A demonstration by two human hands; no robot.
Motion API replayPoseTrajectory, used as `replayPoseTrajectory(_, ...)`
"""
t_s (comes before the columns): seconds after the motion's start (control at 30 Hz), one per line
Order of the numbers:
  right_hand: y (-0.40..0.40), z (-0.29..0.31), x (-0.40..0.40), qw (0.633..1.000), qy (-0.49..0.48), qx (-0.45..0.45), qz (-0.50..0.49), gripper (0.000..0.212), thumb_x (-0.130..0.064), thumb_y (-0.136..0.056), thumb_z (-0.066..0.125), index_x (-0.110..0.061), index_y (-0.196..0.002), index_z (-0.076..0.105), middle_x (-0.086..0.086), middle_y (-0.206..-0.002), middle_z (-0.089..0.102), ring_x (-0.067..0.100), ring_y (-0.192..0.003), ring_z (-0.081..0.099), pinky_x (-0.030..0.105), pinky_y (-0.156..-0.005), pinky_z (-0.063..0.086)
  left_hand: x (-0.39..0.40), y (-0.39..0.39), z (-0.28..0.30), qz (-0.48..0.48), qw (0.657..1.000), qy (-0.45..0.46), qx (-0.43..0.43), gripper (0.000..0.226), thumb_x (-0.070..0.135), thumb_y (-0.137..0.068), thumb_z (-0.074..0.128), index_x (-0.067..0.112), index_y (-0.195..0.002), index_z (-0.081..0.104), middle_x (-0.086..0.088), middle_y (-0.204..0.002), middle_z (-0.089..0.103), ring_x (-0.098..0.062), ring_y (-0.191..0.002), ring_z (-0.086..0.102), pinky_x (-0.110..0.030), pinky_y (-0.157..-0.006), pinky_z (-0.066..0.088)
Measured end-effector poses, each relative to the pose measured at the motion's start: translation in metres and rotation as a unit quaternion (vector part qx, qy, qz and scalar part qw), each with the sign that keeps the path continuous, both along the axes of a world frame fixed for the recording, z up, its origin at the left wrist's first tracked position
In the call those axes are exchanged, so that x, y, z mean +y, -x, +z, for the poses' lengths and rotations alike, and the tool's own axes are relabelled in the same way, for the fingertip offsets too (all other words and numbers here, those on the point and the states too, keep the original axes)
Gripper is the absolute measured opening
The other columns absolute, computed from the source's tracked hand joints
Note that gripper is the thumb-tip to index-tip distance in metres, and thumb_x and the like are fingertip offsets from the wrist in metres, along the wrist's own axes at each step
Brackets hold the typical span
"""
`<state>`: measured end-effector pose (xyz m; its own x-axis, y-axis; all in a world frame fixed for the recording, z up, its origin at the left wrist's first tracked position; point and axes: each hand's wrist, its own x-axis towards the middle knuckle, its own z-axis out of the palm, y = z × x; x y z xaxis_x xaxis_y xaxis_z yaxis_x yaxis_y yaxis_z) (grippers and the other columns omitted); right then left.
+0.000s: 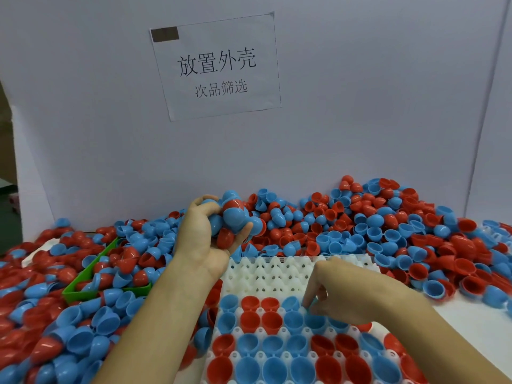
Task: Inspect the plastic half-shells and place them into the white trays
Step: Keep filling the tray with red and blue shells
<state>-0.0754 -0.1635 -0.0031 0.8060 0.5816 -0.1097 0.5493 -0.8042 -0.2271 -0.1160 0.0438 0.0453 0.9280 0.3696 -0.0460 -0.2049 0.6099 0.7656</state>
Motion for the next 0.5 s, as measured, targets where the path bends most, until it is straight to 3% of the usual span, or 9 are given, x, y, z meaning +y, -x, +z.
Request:
replayPoseTrajectory(0.07, 0.0, -0.003, 0.002, 1.0, 0.007, -0.002, -0.002, 0.022, -0.023, -0.093, 0.067, -0.031, -0.111, 0.075, -0.007, -0.102, 0.062, 0.006, -0.079, 0.056, 0.018, -0.069, 0.047, 0.0, 0.0, -0.001, -0.005, 1.0, 0.0, 0.0, 0.017, 0.005, -0.094, 0.05, 0.019, -0.086, 0.055, -0.011, -0.093, 0.061, -0.02, -0.054, 0.069, -0.036, -0.053, 0.06)
replayPoseTrajectory(0.13, 0.002, -0.001, 0.002, 1.0, 0.004, -0.012, -0.001, 0.021, -0.025, -0.093, 0.067, -0.03, -0.112, 0.074, -0.008, -0.102, 0.064, 0.005, -0.076, 0.055, 0.018, -0.066, 0.046, -0.001, 0.0, -0.001, -0.008, 1.0, -0.002, 0.002, 0.017, 0.005, -0.094, 0.049, 0.019, -0.086, 0.056, -0.011, -0.093, 0.062, -0.02, -0.054, 0.069, -0.036, -0.053, 0.06)
replayPoseTrajectory(0.27, 0.005, 0.011, -0.001, 0.998, -0.039, -0.051, -0.007, 0.018, -0.029, -0.096, 0.063, -0.027, -0.109, 0.075, -0.007, -0.098, 0.072, 0.009, -0.079, 0.067, 0.022, -0.07, 0.056, -0.006, 0.001, -0.002, -0.017, 1.0, -0.009, 0.001, 0.019, 0.004, -0.093, 0.05, 0.02, -0.084, 0.056, -0.012, -0.095, 0.062, -0.027, -0.073, 0.066, -0.035, -0.05, 0.058)
replayPoseTrajectory(0.4, 0.009, 0.021, 0.004, 0.975, -0.186, -0.119, -0.008, 0.02, -0.027, -0.1, 0.056, -0.024, -0.106, 0.074, -0.012, -0.092, 0.073, 0.003, -0.078, 0.066, 0.022, -0.073, 0.056, -0.013, 0.003, -0.005, -0.053, 0.998, -0.033, -0.014, 0.022, 0.004, -0.094, 0.049, 0.022, -0.087, 0.059, -0.014, -0.102, 0.065, -0.025, -0.067, 0.071, -0.035, -0.05, 0.058)
replayPoseTrajectory(0.5, 0.01, 0.026, 0.009, 0.953, -0.29, -0.082, -0.041, 0.018, -0.028, -0.1, 0.054, -0.03, -0.113, 0.066, -0.014, -0.091, 0.069, 0.002, -0.079, 0.067, 0.018, -0.07, 0.056, -0.015, 0.003, -0.007, -0.085, 0.995, -0.044, -0.035, 0.026, 0.003, -0.094, 0.049, 0.022, -0.082, 0.062, -0.014, -0.1, 0.066, -0.027, -0.069, 0.072, -0.035, -0.051, 0.058)
